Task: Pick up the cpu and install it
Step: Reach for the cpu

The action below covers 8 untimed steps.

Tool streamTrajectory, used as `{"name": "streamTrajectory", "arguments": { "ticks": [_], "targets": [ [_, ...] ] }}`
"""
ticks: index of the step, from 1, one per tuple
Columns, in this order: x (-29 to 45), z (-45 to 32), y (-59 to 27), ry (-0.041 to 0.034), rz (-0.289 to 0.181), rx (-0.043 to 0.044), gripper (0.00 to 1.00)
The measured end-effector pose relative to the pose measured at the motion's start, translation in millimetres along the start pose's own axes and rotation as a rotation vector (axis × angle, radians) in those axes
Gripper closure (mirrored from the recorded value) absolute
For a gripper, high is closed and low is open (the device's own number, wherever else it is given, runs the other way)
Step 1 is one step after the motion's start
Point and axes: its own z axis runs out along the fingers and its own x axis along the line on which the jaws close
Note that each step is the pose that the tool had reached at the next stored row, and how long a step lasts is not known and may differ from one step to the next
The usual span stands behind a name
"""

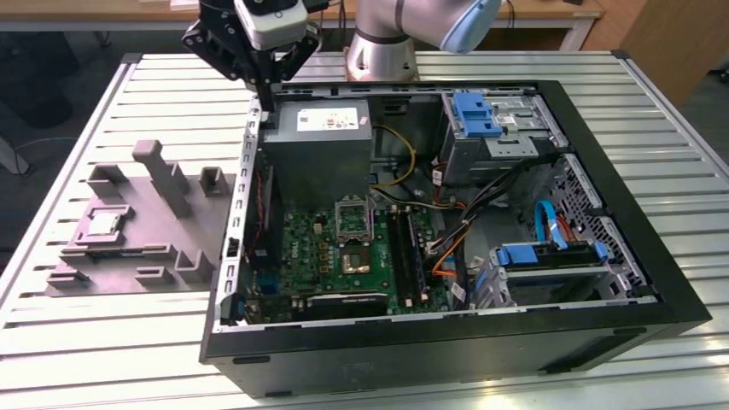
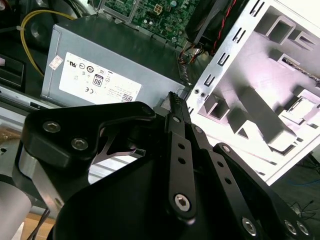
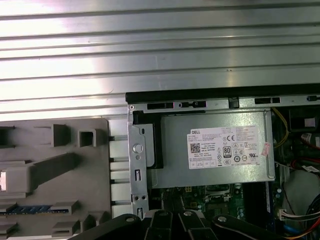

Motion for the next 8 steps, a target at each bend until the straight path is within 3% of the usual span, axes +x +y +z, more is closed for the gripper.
{"name": "streamTrajectory", "arguments": {
  "ticks": [8],
  "targets": [
    [3.8, 0.7, -0.3, 0.0006, 0.000, -0.0003, 0.89]
  ]
}}
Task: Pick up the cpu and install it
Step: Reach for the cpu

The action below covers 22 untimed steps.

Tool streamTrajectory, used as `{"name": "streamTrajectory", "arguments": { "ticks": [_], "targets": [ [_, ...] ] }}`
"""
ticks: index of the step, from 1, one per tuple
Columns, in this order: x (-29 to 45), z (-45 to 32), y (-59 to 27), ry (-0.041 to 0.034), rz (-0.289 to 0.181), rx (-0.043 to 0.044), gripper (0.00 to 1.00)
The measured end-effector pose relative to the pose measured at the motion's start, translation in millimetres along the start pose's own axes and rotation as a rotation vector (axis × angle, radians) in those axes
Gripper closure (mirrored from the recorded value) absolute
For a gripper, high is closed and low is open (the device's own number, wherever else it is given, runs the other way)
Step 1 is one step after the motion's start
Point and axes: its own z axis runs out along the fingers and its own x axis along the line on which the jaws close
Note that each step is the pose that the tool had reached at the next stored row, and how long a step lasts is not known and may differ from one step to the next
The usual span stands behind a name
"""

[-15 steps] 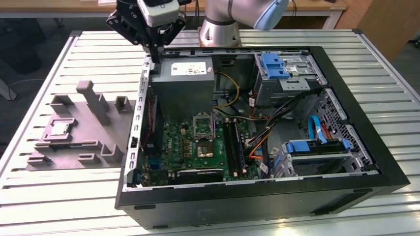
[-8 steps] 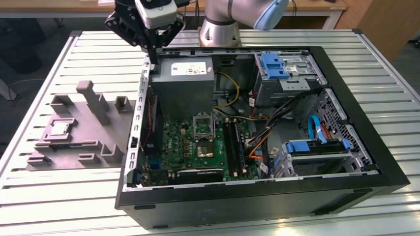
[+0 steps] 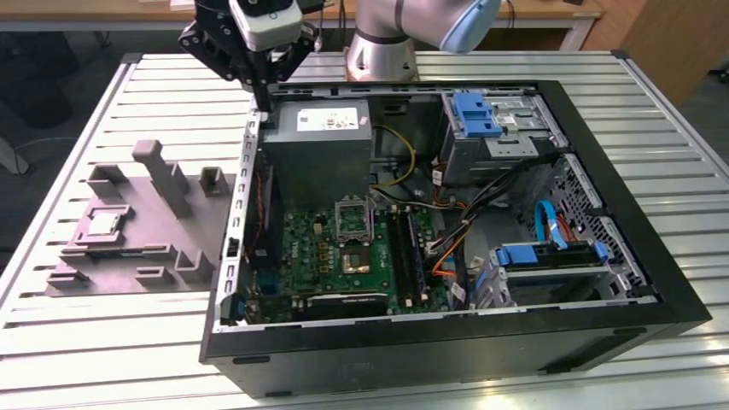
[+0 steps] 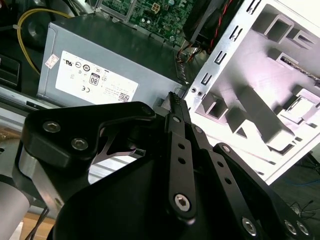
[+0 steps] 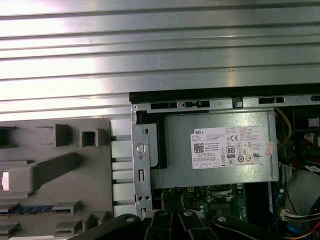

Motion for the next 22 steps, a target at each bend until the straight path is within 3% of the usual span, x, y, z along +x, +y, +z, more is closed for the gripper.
{"name": "streamTrajectory", "arguments": {
  "ticks": [22],
  "targets": [
    [6.1, 0.6, -0.5, 0.0012, 0.000, 0.0000, 0.89]
  ]
}}
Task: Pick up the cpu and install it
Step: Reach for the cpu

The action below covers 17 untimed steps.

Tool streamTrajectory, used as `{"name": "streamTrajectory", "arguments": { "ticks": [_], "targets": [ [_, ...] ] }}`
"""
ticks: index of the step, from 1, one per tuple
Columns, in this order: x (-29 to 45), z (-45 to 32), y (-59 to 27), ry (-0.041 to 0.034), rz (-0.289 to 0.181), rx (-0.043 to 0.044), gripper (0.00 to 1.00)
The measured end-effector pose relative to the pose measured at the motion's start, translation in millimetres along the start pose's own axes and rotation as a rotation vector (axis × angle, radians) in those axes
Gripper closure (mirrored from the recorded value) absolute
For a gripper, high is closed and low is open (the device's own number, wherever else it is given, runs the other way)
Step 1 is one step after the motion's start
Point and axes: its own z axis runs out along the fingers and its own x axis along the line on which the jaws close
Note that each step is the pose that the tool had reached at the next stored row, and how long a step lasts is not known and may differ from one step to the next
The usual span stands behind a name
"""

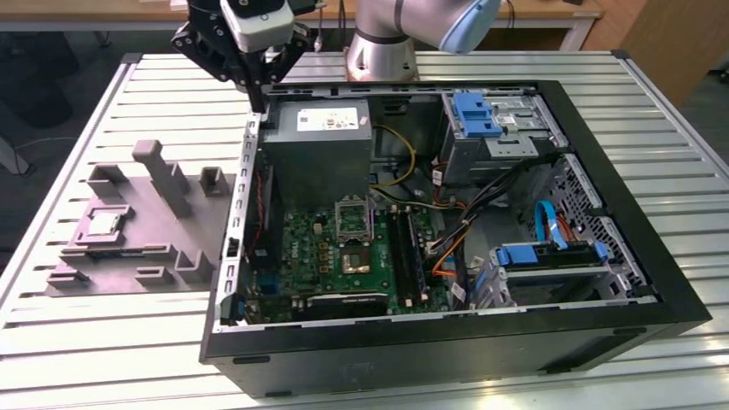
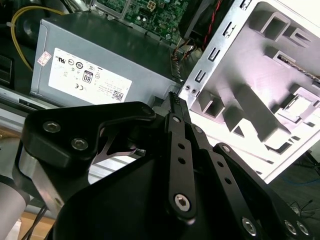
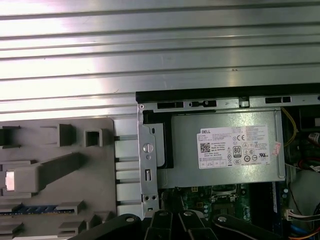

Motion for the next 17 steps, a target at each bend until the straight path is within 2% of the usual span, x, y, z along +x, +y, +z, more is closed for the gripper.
{"name": "streamTrajectory", "arguments": {
  "ticks": [2, 17],
  "targets": [
    [4.4, -0.1, -0.3, 0.0000, 0.000, 0.0000, 0.89],
    [9.2, 0.0, -0.7, 0.0001, 0.000, 0.0000, 0.89]
  ]
}}
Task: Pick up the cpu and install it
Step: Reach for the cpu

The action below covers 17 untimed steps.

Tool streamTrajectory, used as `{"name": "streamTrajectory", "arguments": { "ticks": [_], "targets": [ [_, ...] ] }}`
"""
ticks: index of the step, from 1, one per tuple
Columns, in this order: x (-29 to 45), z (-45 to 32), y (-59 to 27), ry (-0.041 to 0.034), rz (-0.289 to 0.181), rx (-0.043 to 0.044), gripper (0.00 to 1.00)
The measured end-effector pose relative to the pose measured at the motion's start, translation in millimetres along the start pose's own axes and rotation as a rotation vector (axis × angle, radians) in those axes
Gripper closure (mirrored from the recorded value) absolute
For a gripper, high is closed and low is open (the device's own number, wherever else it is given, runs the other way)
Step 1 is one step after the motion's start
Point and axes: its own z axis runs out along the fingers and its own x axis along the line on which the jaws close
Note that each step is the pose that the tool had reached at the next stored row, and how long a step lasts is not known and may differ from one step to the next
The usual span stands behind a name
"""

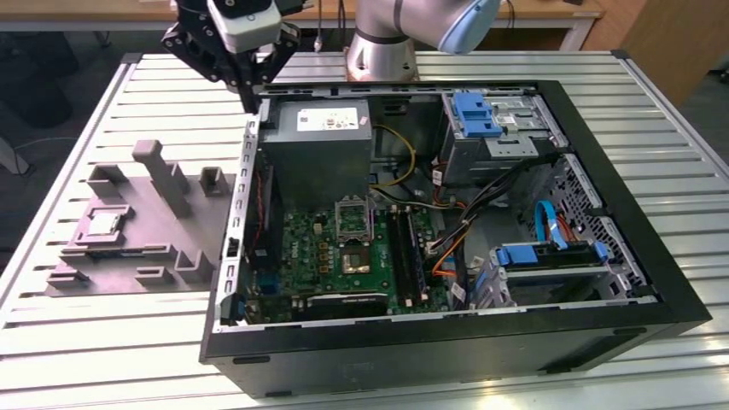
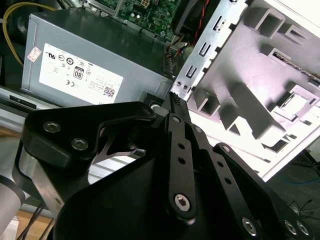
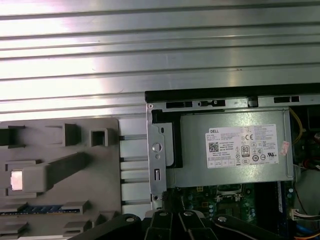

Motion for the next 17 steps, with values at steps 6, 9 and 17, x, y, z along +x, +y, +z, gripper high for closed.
{"name": "streamTrajectory", "arguments": {
  "ticks": [6, 9, 17],
  "targets": [
    [2.2, 0.0, -0.2, 0.0001, 0.000, 0.0001, 0.89],
    [3.7, 0.0, -0.3, 0.0000, 0.000, 0.0000, 0.89],
    [5.2, 0.1, -0.4, 0.0002, 0.000, 0.0001, 0.89]
  ]
}}
